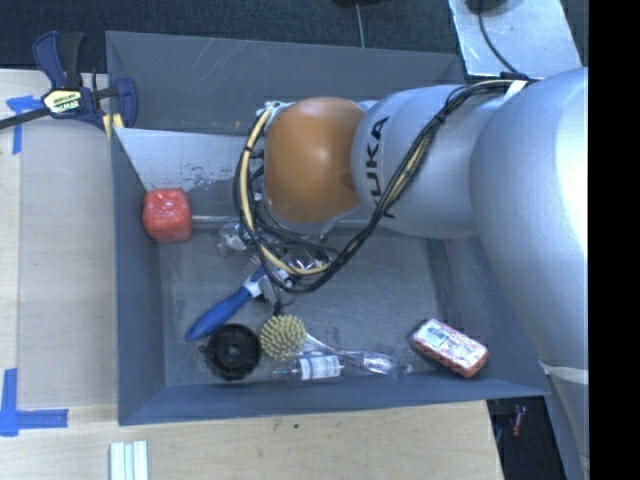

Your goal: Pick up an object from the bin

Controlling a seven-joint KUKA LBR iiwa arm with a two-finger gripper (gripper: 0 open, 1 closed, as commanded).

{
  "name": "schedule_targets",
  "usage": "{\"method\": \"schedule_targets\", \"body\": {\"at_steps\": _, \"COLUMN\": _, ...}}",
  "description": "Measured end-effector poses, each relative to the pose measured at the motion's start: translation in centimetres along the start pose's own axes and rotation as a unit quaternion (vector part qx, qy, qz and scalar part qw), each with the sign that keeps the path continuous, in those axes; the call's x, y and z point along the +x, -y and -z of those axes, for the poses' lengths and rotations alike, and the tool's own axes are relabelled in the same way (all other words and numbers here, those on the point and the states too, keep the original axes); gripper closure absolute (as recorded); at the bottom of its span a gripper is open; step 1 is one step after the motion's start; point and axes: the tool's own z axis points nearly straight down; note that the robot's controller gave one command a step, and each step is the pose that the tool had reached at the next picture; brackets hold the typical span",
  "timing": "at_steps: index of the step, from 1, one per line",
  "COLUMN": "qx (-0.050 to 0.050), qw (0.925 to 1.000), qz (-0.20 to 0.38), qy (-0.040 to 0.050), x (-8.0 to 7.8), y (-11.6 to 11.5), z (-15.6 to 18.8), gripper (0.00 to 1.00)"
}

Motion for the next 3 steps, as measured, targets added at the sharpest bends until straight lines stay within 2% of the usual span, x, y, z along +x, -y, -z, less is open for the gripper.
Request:
{"method": "schedule_targets", "body": {"at_steps": 1, "qx": 0.001, "qw": 0.9964, "qz": -0.085, "qy": 0.0050, "x": 0.6, "y": 0.4, "z": 7.4, "gripper": 0.00}}
{"method": "schedule_targets", "body": {"at_steps": 2, "qx": 0.000, "qw": 0.9926, "qz": 0.122, "qy": 0.0036, "x": -1.0, "y": 0.7, "z": 2.6, "gripper": 0.00}}
{"method": "schedule_targets", "body": {"at_steps": 3, "qx": 0.002, "qw": 0.9965, "qz": 0.083, "qy": 0.0058, "x": -1.0, "y": 0.6, "z": -0.3, "gripper": 0.00}}
